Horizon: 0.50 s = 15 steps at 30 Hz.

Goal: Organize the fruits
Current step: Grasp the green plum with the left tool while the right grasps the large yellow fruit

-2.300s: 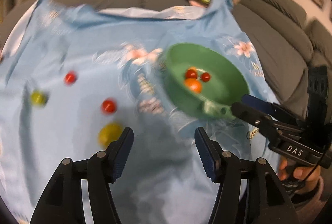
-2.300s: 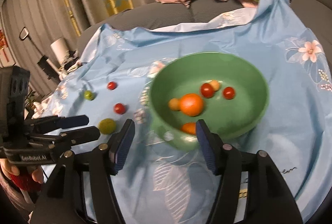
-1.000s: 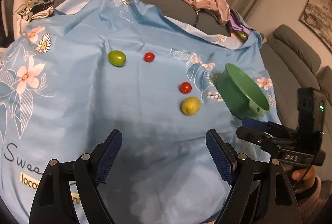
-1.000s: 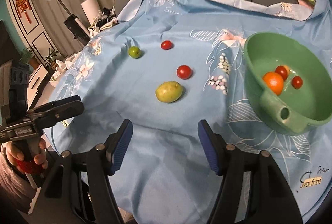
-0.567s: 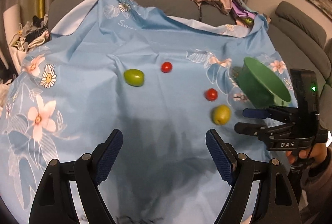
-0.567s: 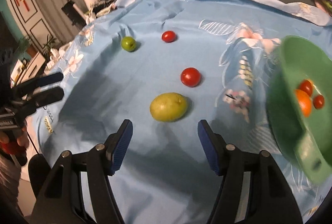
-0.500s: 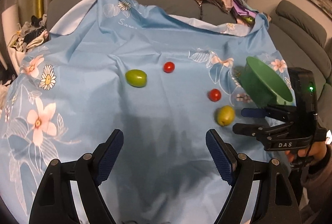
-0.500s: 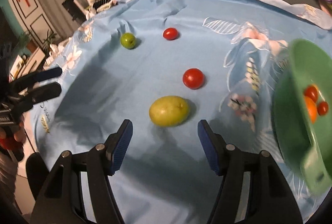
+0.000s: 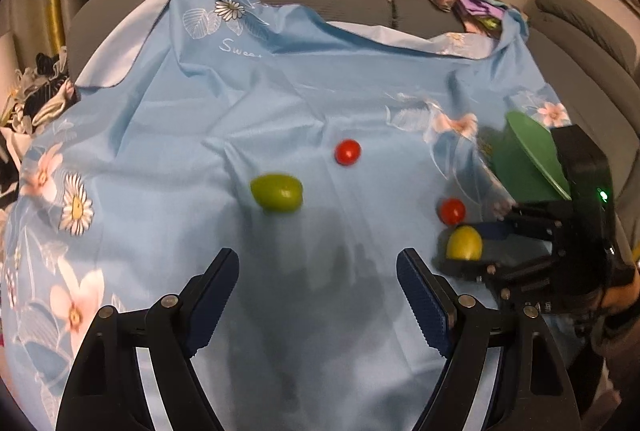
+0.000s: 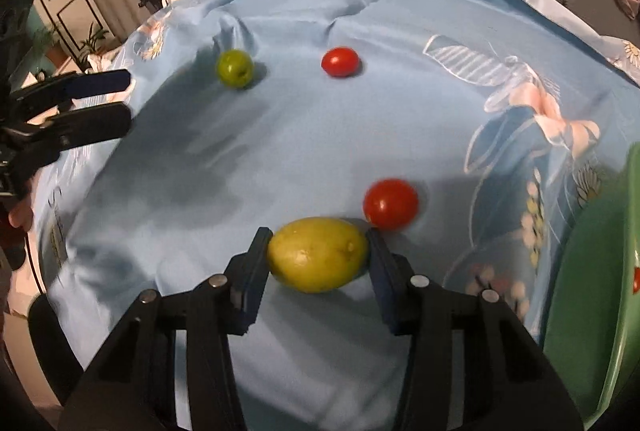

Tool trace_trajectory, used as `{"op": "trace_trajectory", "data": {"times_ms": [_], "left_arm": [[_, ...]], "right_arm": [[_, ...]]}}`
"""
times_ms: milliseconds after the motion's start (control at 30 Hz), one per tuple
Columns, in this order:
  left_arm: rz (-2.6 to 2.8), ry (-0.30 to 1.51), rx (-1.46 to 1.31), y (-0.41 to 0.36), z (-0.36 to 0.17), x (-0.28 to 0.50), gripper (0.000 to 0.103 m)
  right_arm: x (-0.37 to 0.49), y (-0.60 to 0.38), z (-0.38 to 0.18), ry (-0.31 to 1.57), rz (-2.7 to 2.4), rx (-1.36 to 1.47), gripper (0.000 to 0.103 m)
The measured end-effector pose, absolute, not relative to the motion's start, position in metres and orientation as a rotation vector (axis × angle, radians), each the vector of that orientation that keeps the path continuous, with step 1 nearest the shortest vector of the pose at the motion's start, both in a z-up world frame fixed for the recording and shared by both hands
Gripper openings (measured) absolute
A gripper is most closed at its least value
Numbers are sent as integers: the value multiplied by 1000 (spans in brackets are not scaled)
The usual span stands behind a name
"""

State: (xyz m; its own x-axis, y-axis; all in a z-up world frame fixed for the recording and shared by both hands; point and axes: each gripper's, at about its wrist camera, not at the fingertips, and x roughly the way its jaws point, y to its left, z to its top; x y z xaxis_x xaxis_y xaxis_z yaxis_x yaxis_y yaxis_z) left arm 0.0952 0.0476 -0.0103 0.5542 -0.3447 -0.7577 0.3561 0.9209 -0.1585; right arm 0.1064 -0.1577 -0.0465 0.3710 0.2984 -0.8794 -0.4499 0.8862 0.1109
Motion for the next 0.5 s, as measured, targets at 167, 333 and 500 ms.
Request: {"op": "trace_trajectory", "data": {"times_ms": [167, 333, 500], "left_arm": [[-361, 927, 41, 29, -15, 127, 80], [-308, 1002, 101, 16, -36, 154, 75], [-276, 1018, 147, 11, -48, 166, 66]], "right_arm": [[138, -159, -45, 1102, 489, -39, 47], [152, -158, -42, 1082, 480, -8, 47], [150, -168, -38, 1061, 498, 31, 47]]}}
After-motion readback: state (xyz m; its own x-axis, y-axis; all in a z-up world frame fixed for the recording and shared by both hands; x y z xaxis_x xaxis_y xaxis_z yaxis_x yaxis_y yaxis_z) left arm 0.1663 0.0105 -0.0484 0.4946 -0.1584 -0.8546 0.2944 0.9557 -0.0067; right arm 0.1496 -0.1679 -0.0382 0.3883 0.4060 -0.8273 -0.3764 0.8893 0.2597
